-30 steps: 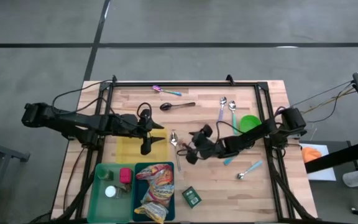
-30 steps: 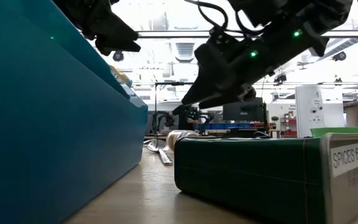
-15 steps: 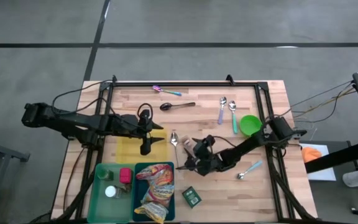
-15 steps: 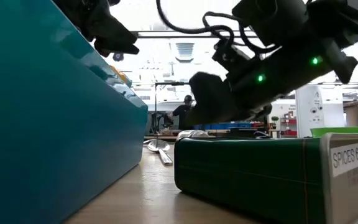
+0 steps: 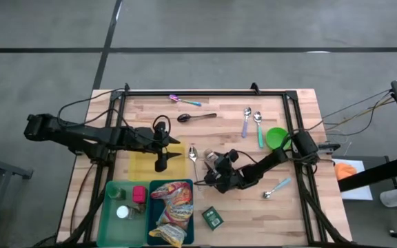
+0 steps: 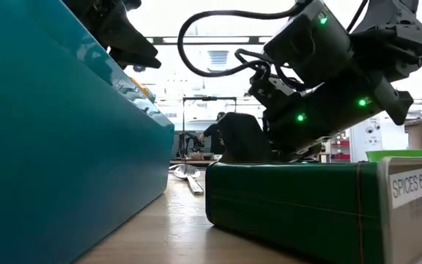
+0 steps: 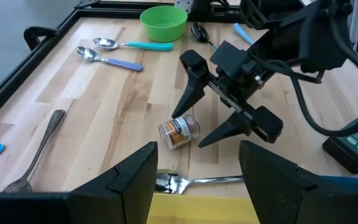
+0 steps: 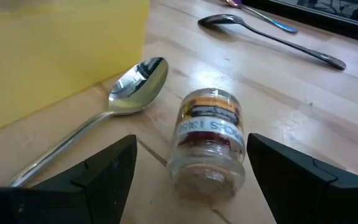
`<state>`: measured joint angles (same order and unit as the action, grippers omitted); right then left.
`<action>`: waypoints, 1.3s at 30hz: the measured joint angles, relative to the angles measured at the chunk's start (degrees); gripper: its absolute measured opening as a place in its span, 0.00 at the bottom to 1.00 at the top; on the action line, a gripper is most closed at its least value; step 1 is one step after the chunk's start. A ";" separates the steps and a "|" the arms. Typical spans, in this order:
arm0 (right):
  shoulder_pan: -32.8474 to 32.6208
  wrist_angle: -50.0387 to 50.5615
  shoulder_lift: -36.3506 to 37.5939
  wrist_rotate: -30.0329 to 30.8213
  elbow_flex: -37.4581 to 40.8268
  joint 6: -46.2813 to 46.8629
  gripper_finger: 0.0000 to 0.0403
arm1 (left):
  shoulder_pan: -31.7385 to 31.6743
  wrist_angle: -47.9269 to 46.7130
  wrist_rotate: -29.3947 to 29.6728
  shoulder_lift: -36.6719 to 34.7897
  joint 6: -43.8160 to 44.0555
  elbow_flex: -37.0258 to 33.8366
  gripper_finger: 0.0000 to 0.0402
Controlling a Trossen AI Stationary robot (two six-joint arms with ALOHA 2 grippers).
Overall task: Pick & Place Food Item
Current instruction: Put the brown spice bottle into the green bin
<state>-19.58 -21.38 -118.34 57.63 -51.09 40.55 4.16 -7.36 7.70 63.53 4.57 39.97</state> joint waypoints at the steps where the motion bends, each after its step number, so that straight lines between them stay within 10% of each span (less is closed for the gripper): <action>1: 0.23 0.12 0.00 0.00 0.10 0.02 0.75 | 0.00 -0.05 0.00 0.00 -0.01 0.00 0.57; 22: 1.49 0.11 0.02 -2.05 1.75 5.39 0.74 | 0.00 -0.25 -0.01 0.00 -0.01 0.00 0.57; 39: 1.49 0.13 0.09 -2.22 1.75 5.39 0.43 | 0.00 -0.26 0.00 0.00 -0.01 0.00 0.57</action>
<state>-18.09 -21.26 -118.26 55.40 -49.34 45.93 4.16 -7.62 7.70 63.53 4.56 39.97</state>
